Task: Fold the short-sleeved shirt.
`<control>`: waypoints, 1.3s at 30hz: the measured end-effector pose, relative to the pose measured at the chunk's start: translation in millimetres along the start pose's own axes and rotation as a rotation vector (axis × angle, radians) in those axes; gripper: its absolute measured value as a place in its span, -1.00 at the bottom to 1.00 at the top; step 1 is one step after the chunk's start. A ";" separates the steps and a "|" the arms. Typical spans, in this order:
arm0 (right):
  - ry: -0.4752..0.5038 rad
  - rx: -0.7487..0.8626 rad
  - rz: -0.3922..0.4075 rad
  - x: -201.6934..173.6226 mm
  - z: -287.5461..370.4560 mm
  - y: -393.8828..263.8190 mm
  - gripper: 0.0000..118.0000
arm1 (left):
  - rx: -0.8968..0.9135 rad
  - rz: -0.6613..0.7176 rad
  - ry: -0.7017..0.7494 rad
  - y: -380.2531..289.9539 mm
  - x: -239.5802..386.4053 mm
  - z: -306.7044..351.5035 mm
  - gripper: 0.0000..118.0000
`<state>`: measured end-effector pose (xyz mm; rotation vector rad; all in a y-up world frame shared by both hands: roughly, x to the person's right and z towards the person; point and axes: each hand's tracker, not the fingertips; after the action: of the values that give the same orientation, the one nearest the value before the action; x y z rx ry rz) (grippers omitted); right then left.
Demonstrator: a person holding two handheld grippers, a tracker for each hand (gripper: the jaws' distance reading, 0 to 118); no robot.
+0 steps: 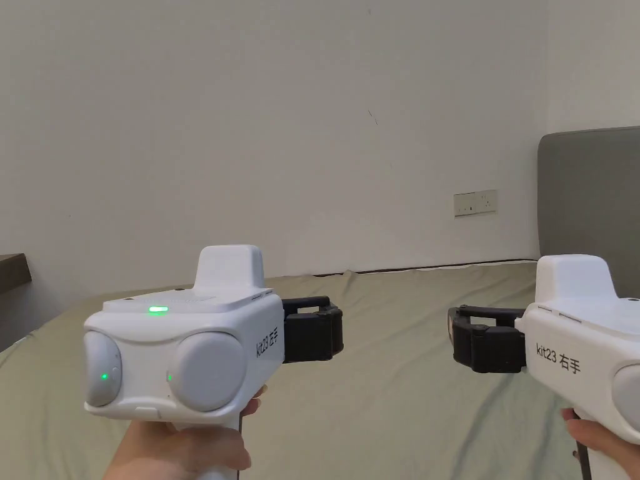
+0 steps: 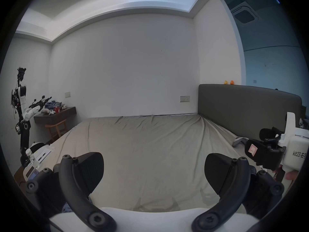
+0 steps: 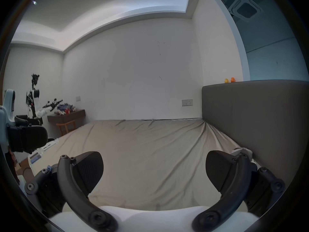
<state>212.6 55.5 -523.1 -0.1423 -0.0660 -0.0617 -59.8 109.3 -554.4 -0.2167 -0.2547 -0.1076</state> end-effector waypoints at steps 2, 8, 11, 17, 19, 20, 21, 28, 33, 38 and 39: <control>-0.002 0.003 -0.011 -0.2 1.4 1.4 1.00 | 0.003 -0.001 -0.002 1.7 -1.0 4.2 0.97; -0.090 0.065 -0.013 -7.0 10.7 13.4 1.00 | -0.005 0.025 0.004 2.0 -5.7 6.9 0.97; -0.061 0.065 -0.107 -1.5 16.6 18.3 1.00 | -0.018 0.015 0.028 0.4 -7.6 6.0 0.97; 0.086 -0.004 -0.210 5.6 18.6 26.8 1.00 | -0.015 0.037 0.030 -1.4 -11.1 8.1 0.97; -0.036 0.023 -0.208 5.4 24.2 32.4 1.00 | -0.021 0.047 0.030 -1.8 -12.0 7.4 0.97; -0.076 0.043 -0.174 6.4 24.4 33.5 1.00 | -0.021 0.046 0.032 -2.3 -11.8 7.2 0.97; -0.087 0.105 -0.122 7.3 24.5 34.6 1.00 | -0.022 0.044 0.033 -2.9 -11.4 6.9 0.97; -0.092 0.079 -0.080 -3.1 23.7 36.6 1.00 | -0.035 0.043 0.026 -4.9 -9.0 3.7 0.97; -0.098 0.090 -0.075 -2.1 22.1 38.8 1.00 | -0.028 0.036 0.023 -5.5 -9.0 5.4 0.97; -0.082 0.066 -0.067 -2.8 20.7 40.6 1.00 | -0.033 0.039 0.025 -6.8 -10.0 4.3 0.97; -0.071 0.065 -0.078 -2.2 22.7 39.7 1.00 | -0.036 0.037 0.021 -7.5 -10.0 3.7 0.97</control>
<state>211.6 98.1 -506.3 -0.0770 -0.1447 -0.1321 -71.3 103.6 -552.0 -0.2558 -0.2281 -0.0775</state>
